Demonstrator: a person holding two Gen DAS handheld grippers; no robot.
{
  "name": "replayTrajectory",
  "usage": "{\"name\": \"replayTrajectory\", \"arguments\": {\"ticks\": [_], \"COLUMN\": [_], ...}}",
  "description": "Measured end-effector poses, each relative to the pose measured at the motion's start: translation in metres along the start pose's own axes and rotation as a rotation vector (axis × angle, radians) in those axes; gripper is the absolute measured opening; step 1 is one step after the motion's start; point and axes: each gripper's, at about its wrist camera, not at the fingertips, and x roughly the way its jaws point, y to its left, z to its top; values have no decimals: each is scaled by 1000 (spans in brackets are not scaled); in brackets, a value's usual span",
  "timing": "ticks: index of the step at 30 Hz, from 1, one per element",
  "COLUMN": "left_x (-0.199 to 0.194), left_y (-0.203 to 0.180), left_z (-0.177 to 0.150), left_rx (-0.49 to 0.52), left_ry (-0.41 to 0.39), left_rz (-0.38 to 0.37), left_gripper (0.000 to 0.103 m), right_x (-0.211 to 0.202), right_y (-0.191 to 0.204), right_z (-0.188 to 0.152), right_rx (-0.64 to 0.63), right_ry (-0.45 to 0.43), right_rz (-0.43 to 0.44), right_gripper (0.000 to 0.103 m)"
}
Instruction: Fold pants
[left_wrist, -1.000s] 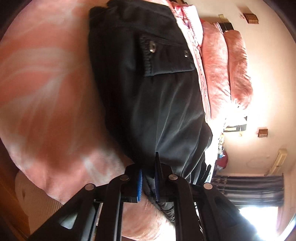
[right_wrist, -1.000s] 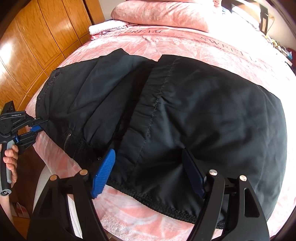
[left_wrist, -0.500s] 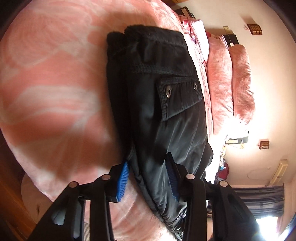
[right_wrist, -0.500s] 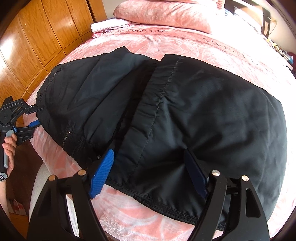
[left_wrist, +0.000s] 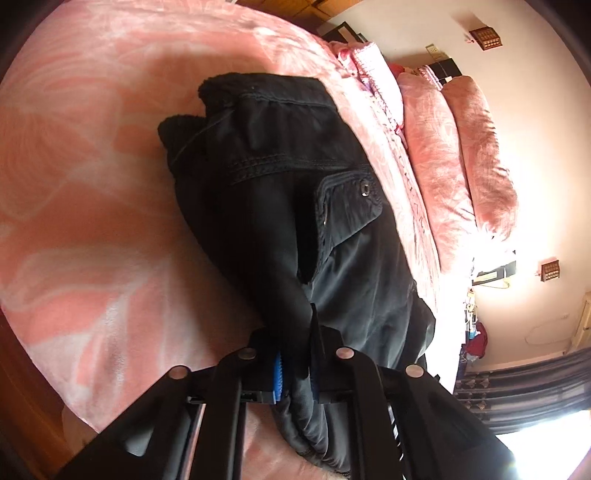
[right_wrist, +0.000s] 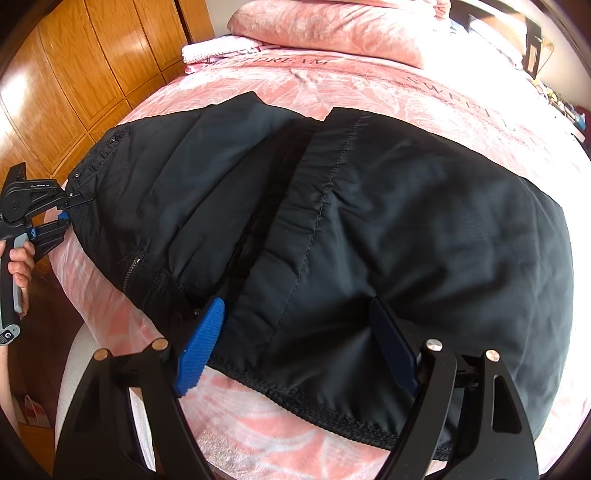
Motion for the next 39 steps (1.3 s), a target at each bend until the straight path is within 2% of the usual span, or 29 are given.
{"name": "replayTrajectory", "arguments": {"ticks": [2,7,11,14,16,19,21,24,27,31,35,37,38,39], "left_x": [-10,-24,-28,-26,-19,-3,8,24,36,44,44,40,41,35], "left_y": [-14,-88,-150,-189,-209,-226,-227,-222,-213,-203,-200,-203,-209,-209], "left_z": [-3,-19,-55,-96,-130,-177,-201,-237,-256,-263,-263,-259,-252,-245], "left_rx": [30,261,511,721,881,1104,1207,1384,1433,1415,1396,1356,1316,1265], "left_ry": [-37,-94,-103,-57,-21,23,62,98,183,263,278,318,346,369], "left_rz": [-62,-132,-170,-190,-173,-103,-60,45,94,93,107,96,78,58], "left_gripper": [10,10,10,10,10,11,11,14,22,31,34,42,54,71], "right_x": [-4,-24,-48,-64,-74,-84,-87,-86,-84,-88,-87,-86,-87,-87], "right_y": [-3,-19,-33,-48,-57,-69,-78,-97,-115,-132,-138,-138,-138,-137], "right_z": [-1,-7,-13,-17,-20,-25,-31,-41,-50,-56,-56,-53,-52,-48], "right_rx": [22,119,168,208,234,255,268,320,382,415,423,423,423,420], "right_ry": [-1,-30,-87,-115,-134,-152,-153,-139,-130,-134,-132,-131,-134,-139], "right_rz": [16,88,93,107,116,110,88,66,65,57,57,65,70,78], "right_gripper": [80,79,79,79,79,79,79,79,79,79,79,80,81,82]}}
